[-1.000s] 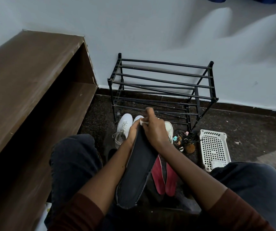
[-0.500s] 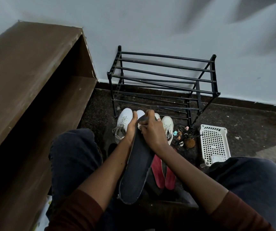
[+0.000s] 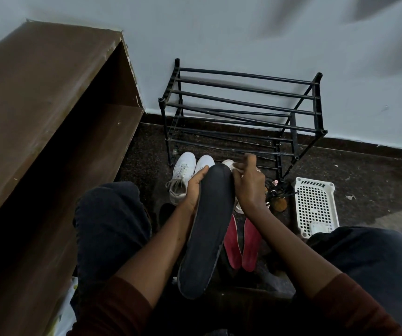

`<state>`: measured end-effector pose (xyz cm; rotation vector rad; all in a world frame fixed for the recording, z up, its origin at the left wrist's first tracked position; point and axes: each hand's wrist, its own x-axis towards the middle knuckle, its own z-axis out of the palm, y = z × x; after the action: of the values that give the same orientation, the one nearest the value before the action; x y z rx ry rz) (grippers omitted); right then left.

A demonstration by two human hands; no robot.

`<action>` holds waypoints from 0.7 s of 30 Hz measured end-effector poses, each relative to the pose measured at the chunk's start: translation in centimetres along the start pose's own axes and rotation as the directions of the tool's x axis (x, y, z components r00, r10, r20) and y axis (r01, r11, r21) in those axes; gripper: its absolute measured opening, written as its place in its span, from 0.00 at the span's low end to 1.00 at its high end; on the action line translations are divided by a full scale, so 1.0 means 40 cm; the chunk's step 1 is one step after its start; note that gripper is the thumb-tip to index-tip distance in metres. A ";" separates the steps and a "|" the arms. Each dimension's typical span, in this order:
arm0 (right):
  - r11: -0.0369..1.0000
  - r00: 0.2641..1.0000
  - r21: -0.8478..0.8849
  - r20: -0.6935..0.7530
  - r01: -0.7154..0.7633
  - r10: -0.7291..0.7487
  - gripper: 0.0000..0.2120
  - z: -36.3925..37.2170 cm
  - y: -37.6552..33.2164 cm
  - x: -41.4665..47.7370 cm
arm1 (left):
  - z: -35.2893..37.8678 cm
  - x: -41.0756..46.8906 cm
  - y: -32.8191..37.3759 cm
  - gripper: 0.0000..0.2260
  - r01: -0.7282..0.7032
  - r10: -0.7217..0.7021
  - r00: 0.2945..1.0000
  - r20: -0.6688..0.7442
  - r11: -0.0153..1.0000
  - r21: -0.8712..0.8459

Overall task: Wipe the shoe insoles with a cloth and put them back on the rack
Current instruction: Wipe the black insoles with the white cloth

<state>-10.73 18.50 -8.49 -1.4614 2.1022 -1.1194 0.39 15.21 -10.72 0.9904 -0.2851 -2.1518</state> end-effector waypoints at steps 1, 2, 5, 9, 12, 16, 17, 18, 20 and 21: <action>1.000 1.000 0.013 -0.021 0.005 -0.005 0.14 0.000 -0.002 -0.002 | 0.002 -0.001 0.004 0.15 0.000 0.000 1.000 0.001 1.000 0.014; 1.000 0.999 0.020 -0.041 0.021 -0.020 0.14 0.000 -0.005 -0.002 | 0.001 0.001 0.009 0.16 0.002 -0.003 1.000 0.005 0.999 0.032; 0.995 0.989 0.002 -0.104 0.104 -0.103 0.12 -0.003 -0.010 0.005 | -0.006 0.010 0.021 0.22 0.039 -0.042 0.998 0.037 0.995 0.095; 0.993 0.993 -0.035 -0.003 0.114 -0.114 0.13 0.011 -0.025 0.014 | -0.001 0.017 0.023 0.26 0.044 -0.051 0.997 0.056 0.991 0.123; 0.998 0.994 -0.008 0.084 0.068 -0.067 0.12 0.031 -0.048 0.000 | 0.013 0.017 0.018 0.27 0.036 -0.041 0.999 0.030 0.986 0.166; 0.988 0.979 0.080 0.149 0.131 -0.142 0.11 0.054 -0.074 -0.033 | 0.010 0.032 0.013 0.28 -0.026 0.027 1.000 -0.004 0.981 0.194; 0.988 0.976 0.068 0.159 0.142 -0.151 0.11 0.055 -0.073 -0.032 | 0.010 0.033 0.014 0.28 -0.031 0.032 0.999 -0.001 0.982 0.186; 0.989 0.976 0.045 0.158 0.141 -0.147 0.11 0.056 -0.068 -0.027 | 0.009 0.034 0.016 0.29 -0.026 0.025 1.000 0.008 0.986 0.162; 0.992 0.985 -0.029 0.130 0.121 -0.116 0.09 0.053 -0.058 -0.009 | 0.003 0.032 0.013 0.32 -0.007 0.002 0.999 0.049 0.994 0.106; 0.992 0.990 -0.071 0.105 0.106 -0.098 0.09 0.050 -0.055 -0.001 | 0.005 0.025 0.011 0.33 -0.002 -0.002 0.998 0.058 0.997 0.080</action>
<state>-8.01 17.38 -8.08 -1.6428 2.0413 -0.9874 0.06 14.19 -10.94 0.9732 -0.4021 -2.1866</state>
